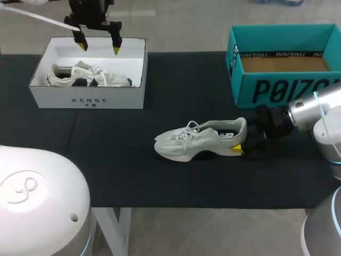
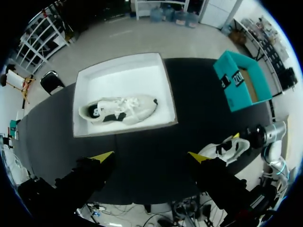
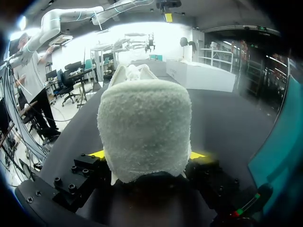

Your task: Take the shoe out of the shoebox, open the shoe tongue, remove and reinsert the insole, then place the shoe into the shoebox

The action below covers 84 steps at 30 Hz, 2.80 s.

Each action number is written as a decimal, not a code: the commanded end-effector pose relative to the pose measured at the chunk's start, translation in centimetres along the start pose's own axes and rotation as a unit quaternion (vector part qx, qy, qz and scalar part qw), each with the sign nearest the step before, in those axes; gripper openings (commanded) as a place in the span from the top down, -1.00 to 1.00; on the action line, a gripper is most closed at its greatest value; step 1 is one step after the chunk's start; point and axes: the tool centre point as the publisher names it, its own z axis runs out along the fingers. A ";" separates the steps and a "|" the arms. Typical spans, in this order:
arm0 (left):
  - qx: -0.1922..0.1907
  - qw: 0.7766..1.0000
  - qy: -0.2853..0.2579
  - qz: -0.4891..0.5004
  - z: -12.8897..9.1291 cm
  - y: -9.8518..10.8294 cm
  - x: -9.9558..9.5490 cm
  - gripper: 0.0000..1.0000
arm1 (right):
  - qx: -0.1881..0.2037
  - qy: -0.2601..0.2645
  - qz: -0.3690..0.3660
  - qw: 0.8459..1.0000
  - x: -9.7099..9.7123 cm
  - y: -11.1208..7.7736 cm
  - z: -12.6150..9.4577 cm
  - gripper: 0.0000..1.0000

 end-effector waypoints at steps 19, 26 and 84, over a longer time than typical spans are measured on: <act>-0.019 0.999 0.021 0.014 0.4 3.6 3.4 -1.00 | 0.002 -0.001 0.000 1.000 0.1 -0.4 0.2 1.00; -0.019 0.999 0.021 0.014 0.4 3.6 3.4 -1.00 | 0.002 -0.001 0.000 1.000 0.1 -0.4 0.2 1.00; -0.064 0.997 -0.028 -0.037 2.4 17.9 17.6 -1.00 | 0.002 -0.001 0.000 1.000 0.1 -0.4 0.2 1.00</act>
